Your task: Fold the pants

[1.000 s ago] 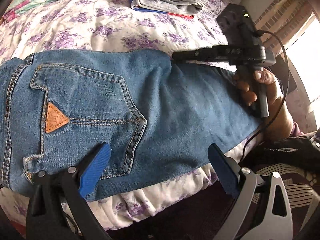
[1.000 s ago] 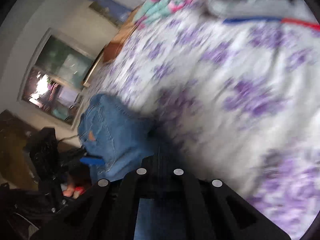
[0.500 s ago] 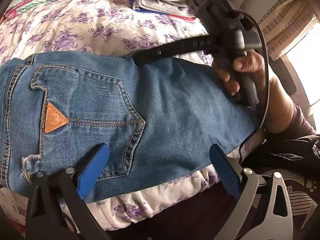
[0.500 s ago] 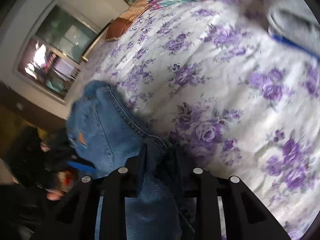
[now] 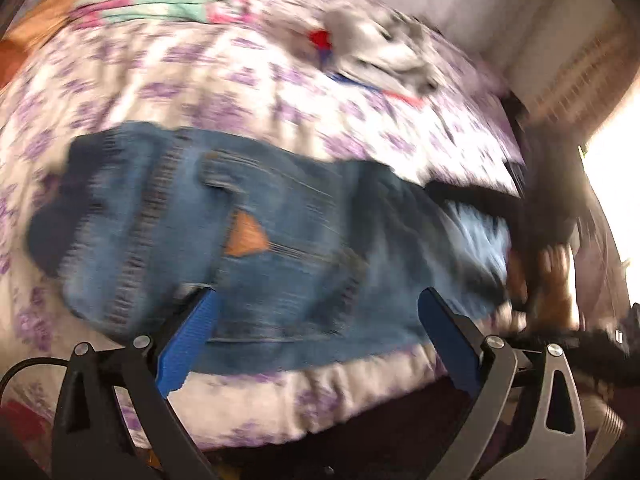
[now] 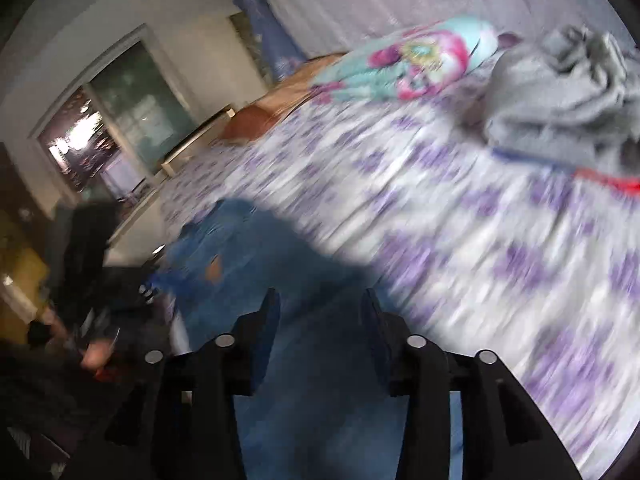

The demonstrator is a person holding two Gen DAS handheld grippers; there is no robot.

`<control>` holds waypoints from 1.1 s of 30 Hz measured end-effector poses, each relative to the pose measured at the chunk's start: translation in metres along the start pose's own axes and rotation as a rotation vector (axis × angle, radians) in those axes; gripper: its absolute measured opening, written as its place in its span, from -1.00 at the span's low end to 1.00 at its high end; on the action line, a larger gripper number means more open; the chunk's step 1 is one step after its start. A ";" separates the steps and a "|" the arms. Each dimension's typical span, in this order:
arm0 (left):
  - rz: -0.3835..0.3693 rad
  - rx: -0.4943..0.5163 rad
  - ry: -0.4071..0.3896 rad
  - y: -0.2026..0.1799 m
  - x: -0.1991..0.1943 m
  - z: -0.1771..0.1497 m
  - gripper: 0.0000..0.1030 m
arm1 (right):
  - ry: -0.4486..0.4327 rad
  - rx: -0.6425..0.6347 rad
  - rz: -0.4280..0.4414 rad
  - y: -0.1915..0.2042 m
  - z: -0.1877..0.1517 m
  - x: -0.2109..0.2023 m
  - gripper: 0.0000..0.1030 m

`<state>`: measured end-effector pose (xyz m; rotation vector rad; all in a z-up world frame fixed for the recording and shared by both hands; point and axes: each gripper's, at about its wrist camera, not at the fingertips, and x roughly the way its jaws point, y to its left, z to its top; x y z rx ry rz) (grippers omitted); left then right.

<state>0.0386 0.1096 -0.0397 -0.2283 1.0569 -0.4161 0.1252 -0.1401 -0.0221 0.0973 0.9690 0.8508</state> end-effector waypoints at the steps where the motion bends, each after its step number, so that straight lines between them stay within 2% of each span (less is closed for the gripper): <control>1: -0.004 -0.032 -0.004 0.010 0.001 0.000 0.64 | 0.031 0.000 -0.043 0.001 -0.008 0.011 -0.11; 2: -0.018 -0.075 -0.008 0.023 0.003 0.000 0.52 | 0.053 0.013 -0.077 -0.005 -0.017 0.019 -0.18; 3: -0.038 -0.097 -0.023 0.032 0.001 -0.001 0.35 | 0.019 0.035 -0.067 -0.013 -0.024 0.018 -0.35; 4: -0.059 -0.115 -0.039 0.039 -0.002 -0.002 0.20 | -0.003 0.072 -0.070 -0.016 -0.026 0.010 -0.38; 5: -0.076 -0.143 -0.048 0.047 -0.005 -0.004 0.13 | -0.024 0.104 -0.088 -0.018 -0.027 -0.001 -0.34; 7: -0.099 -0.167 -0.059 0.050 -0.011 -0.009 0.11 | -0.128 0.131 -0.104 -0.014 -0.037 -0.039 0.39; 8: -0.092 -0.156 -0.062 0.047 -0.013 -0.011 0.14 | -0.218 0.158 -0.110 -0.012 -0.048 -0.068 0.57; 9: -0.086 -0.137 -0.067 0.040 -0.017 -0.011 0.32 | -0.289 0.195 -0.127 -0.013 -0.058 -0.087 0.87; 10: -0.093 -0.125 -0.071 0.036 -0.020 -0.012 0.62 | -0.369 0.249 -0.149 -0.016 -0.072 -0.112 0.93; 11: -0.116 -0.108 -0.089 0.027 -0.027 -0.014 0.73 | -0.447 0.315 -0.181 -0.018 -0.089 -0.135 0.93; 13: -0.153 -0.063 -0.147 0.008 -0.039 -0.013 0.80 | -0.581 0.465 -0.308 -0.022 -0.132 -0.184 0.93; 15: -0.172 -0.026 -0.176 -0.008 -0.040 -0.010 0.87 | -0.663 0.526 -0.383 -0.023 -0.175 -0.225 0.93; 17: -0.166 0.015 -0.204 -0.024 -0.038 -0.009 0.90 | -0.686 0.585 -0.500 -0.024 -0.214 -0.256 0.93; 19: -0.128 0.035 -0.208 -0.033 -0.030 -0.007 0.90 | -0.676 0.689 -0.557 -0.035 -0.244 -0.274 0.93; 22: -0.008 0.024 -0.191 -0.027 -0.009 -0.005 0.90 | -0.652 0.822 -0.497 -0.054 -0.271 -0.280 0.93; 23: 0.074 0.011 -0.188 -0.017 -0.002 -0.006 0.90 | -0.642 0.851 -0.488 -0.059 -0.274 -0.277 0.93; 24: 0.123 -0.012 -0.177 -0.007 0.003 -0.007 0.87 | -0.634 0.860 -0.476 -0.066 -0.276 -0.278 0.93; 26: 0.079 -0.049 -0.187 0.012 0.004 -0.009 0.82 | -0.614 0.878 -0.461 -0.074 -0.281 -0.271 0.89; 27: 0.098 -0.043 -0.191 0.011 0.001 -0.010 0.66 | -0.616 0.877 -0.465 -0.077 -0.278 -0.264 0.89; 28: 0.126 -0.035 -0.185 0.010 0.000 -0.011 0.59 | -0.620 0.869 -0.471 -0.080 -0.275 -0.260 0.85; 29: 0.133 -0.025 -0.184 0.009 0.000 -0.011 0.59 | -0.630 0.854 -0.452 -0.082 -0.270 -0.256 0.78; 30: 0.140 -0.015 -0.184 0.009 0.001 -0.011 0.58 | -0.638 0.848 -0.412 -0.087 -0.266 -0.256 0.55; 31: 0.147 -0.007 -0.184 0.009 0.002 -0.012 0.57 | -0.643 0.851 -0.383 -0.090 -0.265 -0.256 0.54; 33: 0.148 -0.007 -0.183 0.010 0.002 -0.012 0.57 | -0.634 0.850 -0.392 -0.099 -0.263 -0.253 0.47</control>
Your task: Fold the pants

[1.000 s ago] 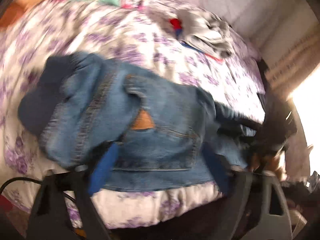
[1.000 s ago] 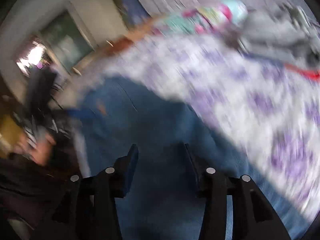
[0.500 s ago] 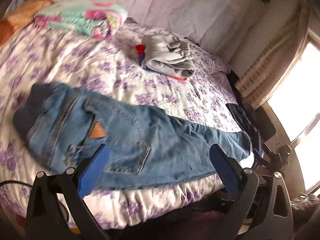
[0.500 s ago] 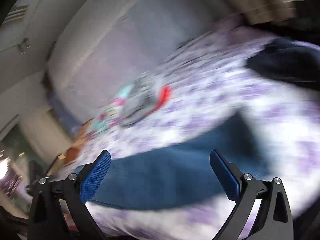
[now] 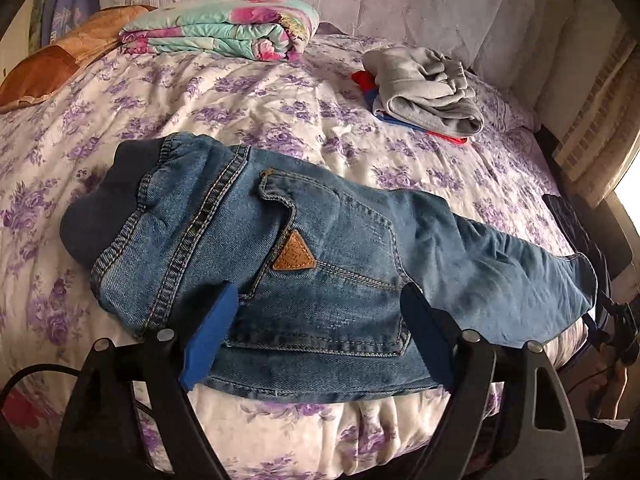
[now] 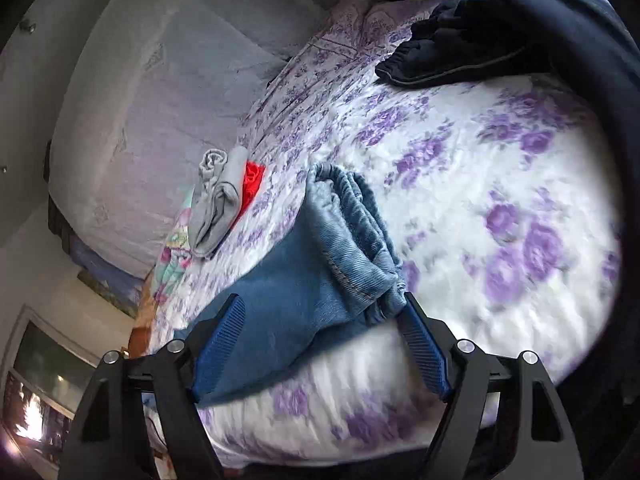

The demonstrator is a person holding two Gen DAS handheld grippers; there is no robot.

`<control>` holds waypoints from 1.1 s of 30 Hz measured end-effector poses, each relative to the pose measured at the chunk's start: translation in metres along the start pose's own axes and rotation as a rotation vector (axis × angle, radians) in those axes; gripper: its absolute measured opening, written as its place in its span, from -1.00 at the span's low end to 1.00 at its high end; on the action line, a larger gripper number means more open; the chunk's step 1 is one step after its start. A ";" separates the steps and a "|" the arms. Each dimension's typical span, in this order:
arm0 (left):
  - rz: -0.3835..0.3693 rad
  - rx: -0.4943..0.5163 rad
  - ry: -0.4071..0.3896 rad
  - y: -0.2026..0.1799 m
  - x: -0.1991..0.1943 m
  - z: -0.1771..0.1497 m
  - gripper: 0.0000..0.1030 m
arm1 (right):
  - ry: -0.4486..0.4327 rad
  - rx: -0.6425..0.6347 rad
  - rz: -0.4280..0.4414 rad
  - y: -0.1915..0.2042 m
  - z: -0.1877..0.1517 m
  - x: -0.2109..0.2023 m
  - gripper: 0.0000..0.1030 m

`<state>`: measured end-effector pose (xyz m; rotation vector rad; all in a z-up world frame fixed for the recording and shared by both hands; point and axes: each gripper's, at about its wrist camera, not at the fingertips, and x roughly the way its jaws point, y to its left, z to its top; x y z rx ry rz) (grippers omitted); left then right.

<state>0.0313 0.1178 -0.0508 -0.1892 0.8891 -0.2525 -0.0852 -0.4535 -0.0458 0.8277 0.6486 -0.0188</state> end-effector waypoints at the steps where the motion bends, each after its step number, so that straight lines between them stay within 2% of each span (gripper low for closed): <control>1: -0.005 -0.002 0.000 0.001 0.000 0.000 0.58 | 0.004 0.013 -0.015 -0.006 0.001 0.003 0.36; 3: -0.024 -0.016 0.000 0.004 -0.001 -0.001 0.58 | -0.005 0.062 -0.012 -0.015 0.003 -0.001 -0.04; 6: -0.054 -0.034 0.005 0.008 -0.001 0.000 0.58 | 0.008 0.136 0.046 -0.026 0.002 -0.010 -0.14; 8: -0.065 -0.039 0.007 0.009 -0.001 0.001 0.61 | 0.003 0.138 0.049 -0.028 0.000 -0.010 -0.24; 10: -0.067 -0.034 0.006 0.006 0.000 0.001 0.70 | -0.039 0.105 0.050 -0.021 0.000 -0.012 -0.49; 11: -0.063 -0.027 0.005 0.005 0.000 0.001 0.71 | -0.059 0.082 0.053 -0.013 0.002 -0.012 -0.55; 13: -0.044 -0.002 0.004 -0.001 0.001 -0.001 0.74 | -0.118 -0.045 0.058 0.025 0.004 -0.022 -0.66; 17: -0.055 -0.010 0.006 0.000 0.001 0.001 0.77 | -0.104 -0.333 0.097 0.120 -0.004 -0.017 -0.67; 19: -0.068 -0.029 0.006 0.002 0.001 0.002 0.79 | -0.044 -0.510 0.150 0.181 -0.025 0.003 -0.67; 20: -0.071 -0.036 0.005 0.003 0.001 0.002 0.80 | -0.009 -0.555 0.176 0.199 -0.034 0.014 -0.67; 21: -0.069 -0.036 0.004 0.002 0.001 0.002 0.81 | 0.066 -0.630 0.219 0.227 -0.055 0.040 -0.67; 23: -0.058 -0.029 0.004 0.002 0.001 0.002 0.82 | 0.183 -0.710 0.241 0.251 -0.085 0.079 -0.67; 25: -0.051 -0.026 0.002 0.001 0.001 0.002 0.83 | 0.389 -0.771 0.187 0.260 -0.130 0.141 -0.62; 26: -0.052 -0.025 0.002 0.000 0.000 0.002 0.83 | 0.427 -0.785 0.159 0.259 -0.140 0.156 -0.62; 27: -0.055 -0.025 0.003 0.000 0.000 0.002 0.83 | 0.400 -0.828 0.147 0.258 -0.149 0.157 -0.61; 29: -0.067 -0.024 0.006 0.001 -0.001 0.001 0.83 | 0.368 -0.873 0.192 0.263 -0.146 0.138 -0.24; 30: -0.072 -0.023 0.006 0.001 -0.001 0.000 0.83 | 0.325 -0.884 0.217 0.268 -0.139 0.123 -0.01; 32: -0.078 -0.018 0.004 0.001 -0.001 -0.001 0.83 | 0.253 -0.936 0.203 0.274 -0.130 0.101 0.01; 33: -0.077 -0.016 0.002 0.000 -0.001 -0.002 0.85 | 0.230 -0.973 0.167 0.278 -0.126 0.098 0.01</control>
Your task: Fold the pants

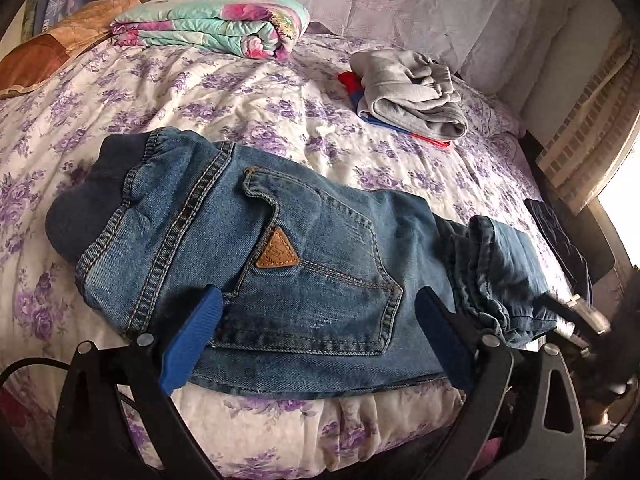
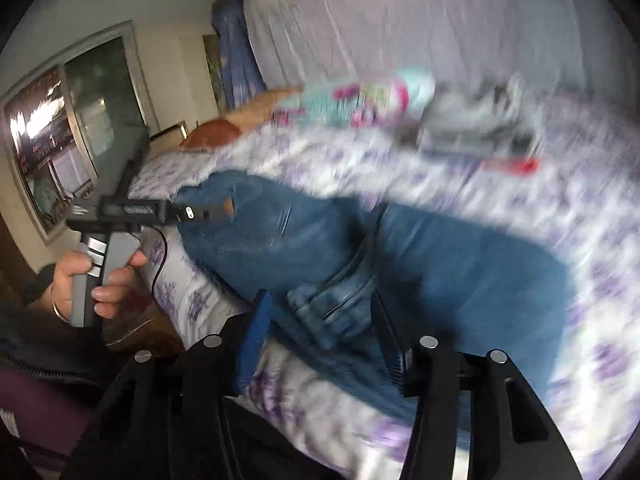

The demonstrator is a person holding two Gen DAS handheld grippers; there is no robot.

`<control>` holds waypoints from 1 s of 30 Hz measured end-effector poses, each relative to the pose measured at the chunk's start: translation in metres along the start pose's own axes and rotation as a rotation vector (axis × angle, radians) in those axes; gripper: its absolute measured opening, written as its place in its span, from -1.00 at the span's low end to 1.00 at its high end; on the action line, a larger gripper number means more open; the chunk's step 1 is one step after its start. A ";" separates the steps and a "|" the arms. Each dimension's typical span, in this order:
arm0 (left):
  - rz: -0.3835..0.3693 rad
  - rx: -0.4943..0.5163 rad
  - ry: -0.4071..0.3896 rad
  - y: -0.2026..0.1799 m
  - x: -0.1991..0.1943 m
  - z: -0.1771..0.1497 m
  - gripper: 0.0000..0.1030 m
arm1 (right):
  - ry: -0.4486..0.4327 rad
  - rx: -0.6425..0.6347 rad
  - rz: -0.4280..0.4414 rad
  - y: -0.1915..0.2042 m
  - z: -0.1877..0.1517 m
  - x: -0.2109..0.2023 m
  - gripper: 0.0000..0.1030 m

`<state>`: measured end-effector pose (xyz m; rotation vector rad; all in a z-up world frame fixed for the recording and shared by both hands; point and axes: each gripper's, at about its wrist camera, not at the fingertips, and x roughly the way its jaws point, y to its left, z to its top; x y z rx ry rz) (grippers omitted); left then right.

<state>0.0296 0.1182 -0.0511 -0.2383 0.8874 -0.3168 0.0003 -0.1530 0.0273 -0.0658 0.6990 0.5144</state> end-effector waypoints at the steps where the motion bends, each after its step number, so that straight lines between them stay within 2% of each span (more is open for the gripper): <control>1: 0.000 0.002 -0.001 -0.001 0.001 0.000 0.87 | 0.015 -0.026 -0.025 0.000 0.002 0.000 0.01; 3: 0.009 0.007 -0.008 -0.004 0.002 -0.001 0.90 | 0.051 -0.079 -0.041 0.005 0.000 0.008 -0.02; 6: 0.021 0.017 -0.013 -0.005 0.002 -0.003 0.90 | 0.123 -0.184 -0.065 0.021 -0.015 0.030 -0.16; 8: 0.012 0.013 -0.012 -0.004 0.001 -0.003 0.90 | 0.156 -0.211 -0.079 0.025 -0.018 0.046 -0.27; 10: 0.002 0.005 -0.009 -0.002 0.000 -0.002 0.90 | 0.171 -0.205 -0.091 0.024 -0.017 0.058 -0.36; 13: -0.011 -0.005 -0.008 0.000 -0.001 -0.002 0.90 | 0.160 -0.106 -0.012 0.013 -0.011 0.047 -0.57; 18: -0.001 0.012 -0.012 -0.002 0.000 -0.003 0.90 | 0.159 -0.011 0.105 -0.003 -0.012 0.035 -0.59; 21: -0.005 0.011 -0.011 -0.001 0.000 -0.003 0.90 | 0.143 -0.034 0.094 0.002 -0.013 0.031 -0.18; 24: -0.011 0.007 -0.010 -0.002 0.000 -0.003 0.90 | 0.159 -0.068 0.049 0.009 -0.012 0.036 -0.21; 26: -0.008 0.006 -0.011 -0.002 0.000 -0.003 0.90 | 0.175 -0.082 0.024 0.012 -0.012 0.044 -0.32; 28: -0.010 0.008 -0.011 -0.002 -0.001 -0.003 0.90 | 0.175 -0.063 0.026 0.010 -0.012 0.047 -0.45; 30: -0.012 0.006 -0.014 -0.001 -0.001 -0.003 0.90 | 0.172 0.001 0.073 0.000 -0.010 0.047 -0.54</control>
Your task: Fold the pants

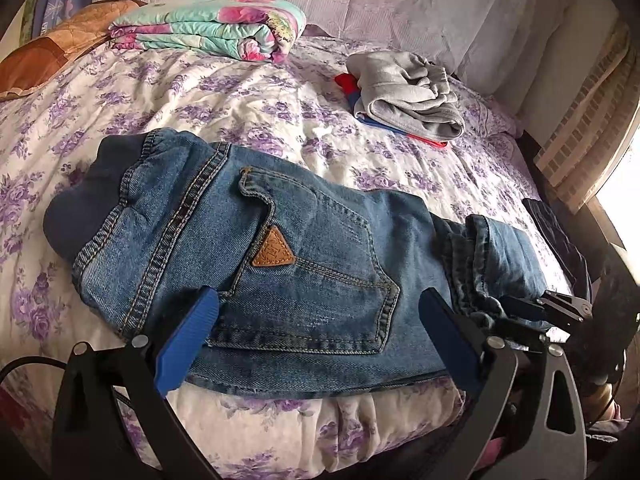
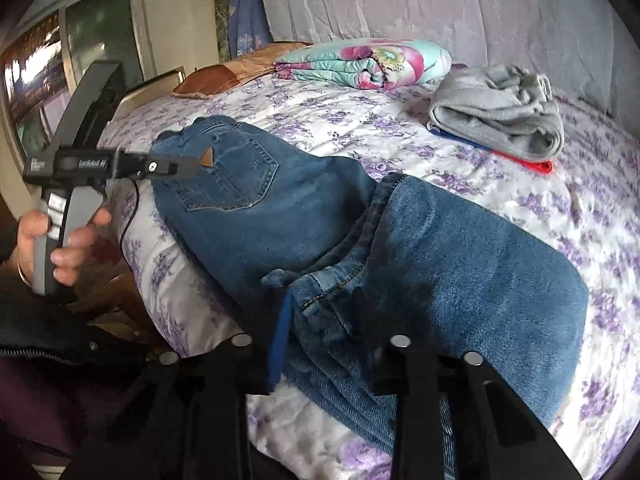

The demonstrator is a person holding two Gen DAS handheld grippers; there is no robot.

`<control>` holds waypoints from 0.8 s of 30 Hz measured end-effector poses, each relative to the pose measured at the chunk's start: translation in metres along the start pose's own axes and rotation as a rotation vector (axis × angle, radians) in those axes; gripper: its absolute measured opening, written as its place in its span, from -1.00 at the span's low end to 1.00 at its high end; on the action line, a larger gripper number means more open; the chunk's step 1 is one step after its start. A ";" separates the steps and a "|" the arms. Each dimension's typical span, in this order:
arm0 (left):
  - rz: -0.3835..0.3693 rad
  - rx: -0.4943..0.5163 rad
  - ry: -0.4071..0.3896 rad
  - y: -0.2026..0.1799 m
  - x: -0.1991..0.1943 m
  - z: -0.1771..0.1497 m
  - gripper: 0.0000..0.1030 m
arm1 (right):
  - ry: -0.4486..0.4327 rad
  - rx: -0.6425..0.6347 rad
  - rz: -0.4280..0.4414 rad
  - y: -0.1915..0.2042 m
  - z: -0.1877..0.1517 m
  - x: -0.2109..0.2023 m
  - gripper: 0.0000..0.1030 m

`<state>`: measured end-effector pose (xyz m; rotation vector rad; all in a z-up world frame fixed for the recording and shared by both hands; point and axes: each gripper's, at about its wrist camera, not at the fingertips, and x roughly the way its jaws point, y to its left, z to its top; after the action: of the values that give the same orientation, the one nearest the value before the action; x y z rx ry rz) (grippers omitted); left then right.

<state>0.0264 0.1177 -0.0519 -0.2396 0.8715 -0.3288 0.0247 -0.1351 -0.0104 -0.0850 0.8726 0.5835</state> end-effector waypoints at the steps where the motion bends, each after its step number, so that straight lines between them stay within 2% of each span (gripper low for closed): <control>1: -0.001 -0.001 0.000 0.000 0.000 0.000 0.90 | 0.001 0.043 0.039 -0.008 0.000 0.000 -0.57; 5: -0.002 -0.003 0.002 0.000 0.000 0.000 0.90 | -0.004 0.161 0.145 -0.028 -0.002 -0.003 -0.61; 6: -0.002 -0.002 0.002 0.000 0.000 0.000 0.90 | -0.009 0.164 0.146 -0.029 -0.002 -0.005 -0.62; 11: -0.001 -0.002 0.000 0.000 -0.001 0.000 0.90 | -0.005 0.117 0.115 -0.018 0.001 -0.006 -0.57; 15: -0.001 -0.002 0.000 0.000 0.000 0.000 0.90 | 0.023 0.009 -0.020 0.000 0.003 0.006 -0.39; 16: 0.000 -0.002 0.000 -0.001 -0.001 0.000 0.90 | 0.032 -0.022 -0.045 0.005 0.003 0.010 -0.41; 18: 0.001 -0.003 -0.001 -0.001 -0.001 -0.001 0.90 | 0.018 -0.055 -0.074 0.011 0.003 0.010 -0.67; 19: 0.000 -0.003 -0.001 -0.001 -0.001 -0.001 0.90 | -0.001 -0.039 -0.065 0.010 0.005 0.006 -0.72; 21: -0.003 -0.004 -0.002 -0.001 -0.001 -0.001 0.90 | -0.064 0.012 -0.002 0.004 0.012 -0.012 -0.73; 24: -0.007 0.000 -0.003 -0.001 -0.001 0.000 0.90 | -0.113 -0.003 0.046 0.011 0.023 -0.034 -0.73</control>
<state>0.0255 0.1168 -0.0509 -0.2436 0.8678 -0.3350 0.0185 -0.1343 0.0311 -0.0345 0.7660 0.6266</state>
